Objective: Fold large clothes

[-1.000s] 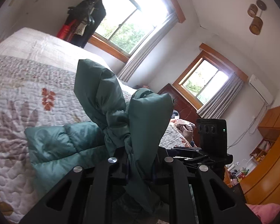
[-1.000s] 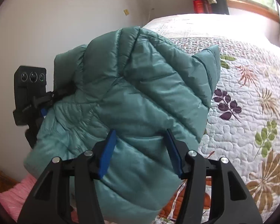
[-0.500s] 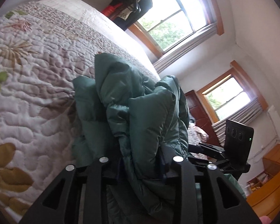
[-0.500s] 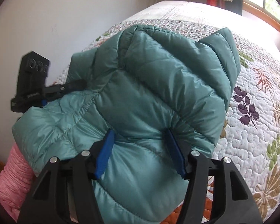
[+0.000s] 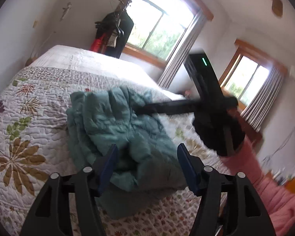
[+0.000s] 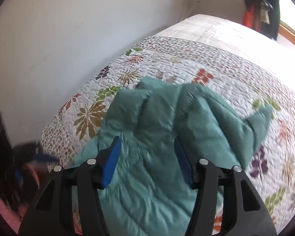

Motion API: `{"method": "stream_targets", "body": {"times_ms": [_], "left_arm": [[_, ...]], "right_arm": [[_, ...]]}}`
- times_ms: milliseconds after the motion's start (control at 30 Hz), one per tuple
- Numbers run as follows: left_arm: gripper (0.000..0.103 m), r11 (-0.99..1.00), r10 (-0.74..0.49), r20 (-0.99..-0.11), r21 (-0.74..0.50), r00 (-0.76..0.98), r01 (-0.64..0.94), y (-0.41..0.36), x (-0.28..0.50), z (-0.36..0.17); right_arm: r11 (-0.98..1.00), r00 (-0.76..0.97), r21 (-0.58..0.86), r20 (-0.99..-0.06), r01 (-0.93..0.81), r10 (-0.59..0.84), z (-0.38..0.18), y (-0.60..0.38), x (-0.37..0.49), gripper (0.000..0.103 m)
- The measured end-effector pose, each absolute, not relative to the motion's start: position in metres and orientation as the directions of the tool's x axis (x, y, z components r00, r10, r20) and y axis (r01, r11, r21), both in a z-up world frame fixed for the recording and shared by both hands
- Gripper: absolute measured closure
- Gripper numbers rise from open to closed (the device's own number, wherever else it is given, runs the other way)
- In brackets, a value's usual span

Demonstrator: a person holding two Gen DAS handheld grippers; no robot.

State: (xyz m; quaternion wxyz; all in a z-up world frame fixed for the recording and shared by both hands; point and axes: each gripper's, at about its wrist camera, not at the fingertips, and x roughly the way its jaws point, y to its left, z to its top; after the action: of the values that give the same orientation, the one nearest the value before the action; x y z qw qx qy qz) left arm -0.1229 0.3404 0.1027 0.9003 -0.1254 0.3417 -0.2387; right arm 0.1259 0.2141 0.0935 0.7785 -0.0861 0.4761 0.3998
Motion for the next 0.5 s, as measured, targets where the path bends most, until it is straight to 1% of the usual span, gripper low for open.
{"method": "stream_targets", "body": {"times_ms": [33,67,100,133,167,267,333,500], "left_arm": [[0.04,0.862,-0.503,-0.571,-0.378,0.648,0.336,0.336,-0.121,0.099],[0.051,0.87,-0.49,-0.585,-0.372,0.646,0.324,0.334,-0.12,0.095],[0.066,0.869,-0.491,-0.59,-0.378,0.641,0.319,0.334,-0.121,0.093],[0.085,0.859,-0.508,-0.589,-0.4,0.628,0.32,0.336,-0.121,0.089],[0.089,0.846,-0.527,-0.575,-0.427,0.625,0.319,0.341,-0.125,0.085],[0.096,0.826,-0.555,-0.553,-0.456,0.621,0.332,0.35,-0.135,0.077],[0.099,0.823,-0.559,-0.541,-0.454,0.629,0.341,0.353,-0.147,0.072],[0.099,0.819,-0.556,-0.541,-0.487,0.631,0.304,0.363,-0.159,0.042]], "right_arm": [[0.657,0.215,0.255,-0.81,-0.71,0.546,0.091,0.222,0.128,0.051],[0.645,0.201,0.268,-0.806,-0.716,0.557,0.092,0.229,0.127,0.053],[0.63,0.185,0.28,-0.802,-0.724,0.568,0.089,0.236,0.131,0.056],[0.622,0.177,0.285,-0.8,-0.73,0.574,0.087,0.242,0.135,0.058],[0.616,0.173,0.286,-0.798,-0.735,0.577,0.086,0.248,0.141,0.059],[0.605,0.152,0.302,-0.797,-0.737,0.584,0.081,0.265,0.151,0.06],[0.604,0.121,0.331,-0.802,-0.725,0.585,0.072,0.273,0.161,0.062],[0.598,0.064,0.388,-0.802,-0.701,0.594,0.047,0.286,0.178,0.063]]}}
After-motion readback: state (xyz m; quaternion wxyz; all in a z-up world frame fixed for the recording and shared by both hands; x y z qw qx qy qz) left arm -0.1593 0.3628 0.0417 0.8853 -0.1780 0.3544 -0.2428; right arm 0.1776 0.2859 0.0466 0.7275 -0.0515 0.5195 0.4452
